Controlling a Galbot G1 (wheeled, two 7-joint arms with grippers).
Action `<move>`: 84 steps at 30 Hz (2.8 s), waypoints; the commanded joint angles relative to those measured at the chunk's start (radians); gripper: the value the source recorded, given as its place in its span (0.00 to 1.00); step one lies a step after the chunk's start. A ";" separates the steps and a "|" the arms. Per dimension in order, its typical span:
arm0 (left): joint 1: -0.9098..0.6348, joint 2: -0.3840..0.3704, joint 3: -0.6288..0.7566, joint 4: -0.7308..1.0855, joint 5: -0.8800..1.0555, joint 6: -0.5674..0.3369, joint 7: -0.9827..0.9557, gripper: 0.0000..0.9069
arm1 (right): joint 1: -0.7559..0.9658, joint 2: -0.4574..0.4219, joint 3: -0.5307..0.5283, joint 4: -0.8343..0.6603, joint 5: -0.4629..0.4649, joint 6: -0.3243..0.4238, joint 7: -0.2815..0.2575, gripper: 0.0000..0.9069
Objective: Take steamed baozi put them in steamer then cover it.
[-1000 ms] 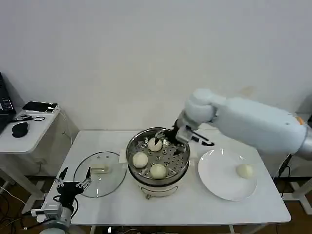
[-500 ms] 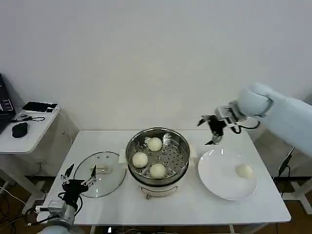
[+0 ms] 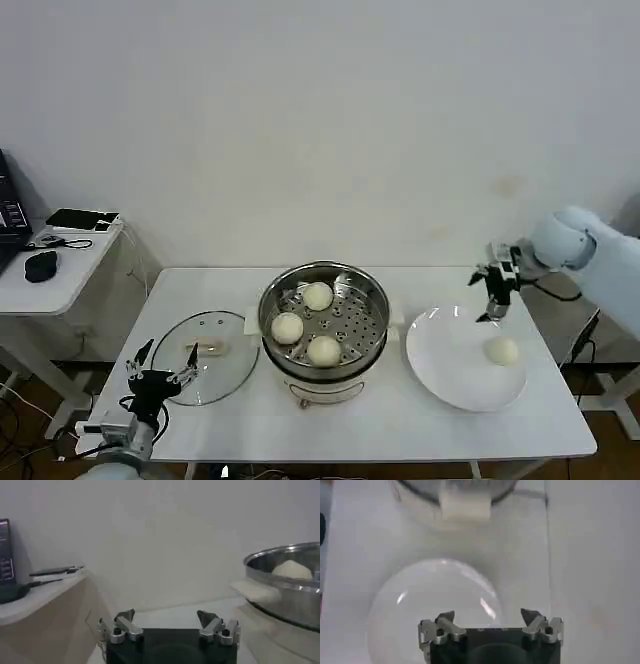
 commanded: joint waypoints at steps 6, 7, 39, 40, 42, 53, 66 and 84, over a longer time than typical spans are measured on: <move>-0.001 -0.004 0.001 0.023 0.003 -0.001 0.001 1.00 | -0.223 0.066 0.149 -0.146 -0.202 0.064 -0.015 1.00; -0.002 -0.005 0.000 0.024 0.004 -0.001 0.001 1.00 | -0.228 0.077 0.158 -0.161 -0.204 0.087 -0.013 1.00; 0.004 0.002 -0.007 0.035 0.005 -0.003 0.000 1.00 | -0.295 0.123 0.225 -0.264 -0.360 0.149 0.001 1.00; 0.003 0.001 -0.006 0.036 0.005 -0.003 0.000 1.00 | -0.295 0.126 0.225 -0.266 -0.360 0.150 0.003 1.00; 0.003 0.000 -0.005 0.037 0.006 -0.003 0.001 1.00 | -0.294 0.130 0.224 -0.269 -0.362 0.150 0.003 1.00; 0.001 0.001 -0.005 0.043 0.008 -0.003 0.000 1.00 | -0.292 0.141 0.221 -0.280 -0.371 0.156 0.008 1.00; 0.000 0.000 -0.003 0.045 0.009 -0.003 0.000 1.00 | -0.292 0.138 0.224 -0.275 -0.362 0.152 0.010 0.76; -0.017 -0.001 0.014 0.041 0.011 -0.006 -0.004 1.00 | 0.030 -0.007 0.015 0.048 -0.022 0.033 0.046 0.76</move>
